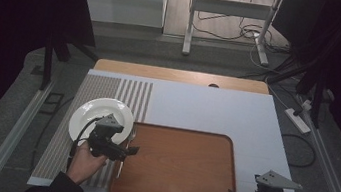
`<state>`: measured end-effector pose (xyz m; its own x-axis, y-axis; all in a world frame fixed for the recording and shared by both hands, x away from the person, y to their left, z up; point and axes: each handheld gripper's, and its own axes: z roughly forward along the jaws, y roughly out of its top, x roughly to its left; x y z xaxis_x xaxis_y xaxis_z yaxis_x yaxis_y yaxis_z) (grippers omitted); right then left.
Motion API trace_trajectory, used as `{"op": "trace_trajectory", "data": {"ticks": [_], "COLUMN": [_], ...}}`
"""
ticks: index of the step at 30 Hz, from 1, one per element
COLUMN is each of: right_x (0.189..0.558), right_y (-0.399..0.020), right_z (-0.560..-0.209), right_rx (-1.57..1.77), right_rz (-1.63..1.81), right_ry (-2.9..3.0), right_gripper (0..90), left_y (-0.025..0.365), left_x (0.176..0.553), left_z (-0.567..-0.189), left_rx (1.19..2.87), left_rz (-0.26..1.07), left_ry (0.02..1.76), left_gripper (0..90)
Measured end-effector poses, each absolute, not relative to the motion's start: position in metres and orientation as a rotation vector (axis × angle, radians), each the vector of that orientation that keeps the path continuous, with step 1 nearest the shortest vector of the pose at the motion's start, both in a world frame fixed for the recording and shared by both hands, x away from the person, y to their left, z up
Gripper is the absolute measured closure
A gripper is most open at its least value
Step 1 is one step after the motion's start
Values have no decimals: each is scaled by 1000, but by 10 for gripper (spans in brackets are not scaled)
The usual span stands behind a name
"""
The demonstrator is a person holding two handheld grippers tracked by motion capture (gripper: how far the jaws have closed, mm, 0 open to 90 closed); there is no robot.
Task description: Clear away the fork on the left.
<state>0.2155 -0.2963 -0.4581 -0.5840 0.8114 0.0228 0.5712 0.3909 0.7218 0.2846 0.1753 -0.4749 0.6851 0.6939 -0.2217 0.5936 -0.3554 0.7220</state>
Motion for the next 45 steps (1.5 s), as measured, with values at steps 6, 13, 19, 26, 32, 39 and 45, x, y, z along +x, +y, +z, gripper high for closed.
{"op": "trace_trajectory", "data": {"ticks": [6, 13, 19, 26, 32, 39, 45], "right_x": [216, 215, 215, 214, 214, 214, 214], "right_y": [-296, -296, -296, -297, -297, -297, -298], "right_z": [-458, -458, -458, -458, -458, -458, -458], "right_rx": [1203, 1203, 1206, 1210, 1212, 1216, 1220], "right_rz": [1003, 1004, 1002, 1003, 1005, 1007, 1006], "right_ry": [2322, 2323, 2322, 2319, 2317, 2313, 2311], "right_gripper": [0, 0, 0, 0, 0, 0, 0], "left_y": [182, 189, 194, 200, 207, 215, 222], "left_x": [281, 279, 276, 271, 268, 263, 259], "left_z": [-473, -471, -470, -468, -467, -467, -466], "left_rx": [2062, 2045, 2043, 2036, 2025, 2013, 2001], "left_rz": [173, 173, 175, 181, 187, 199, 210], "left_ry": [986, 999, 1006, 1013, 1005, 1012, 1025], "left_gripper": [0, 0, 0, 0, 3, 2, 0]}}
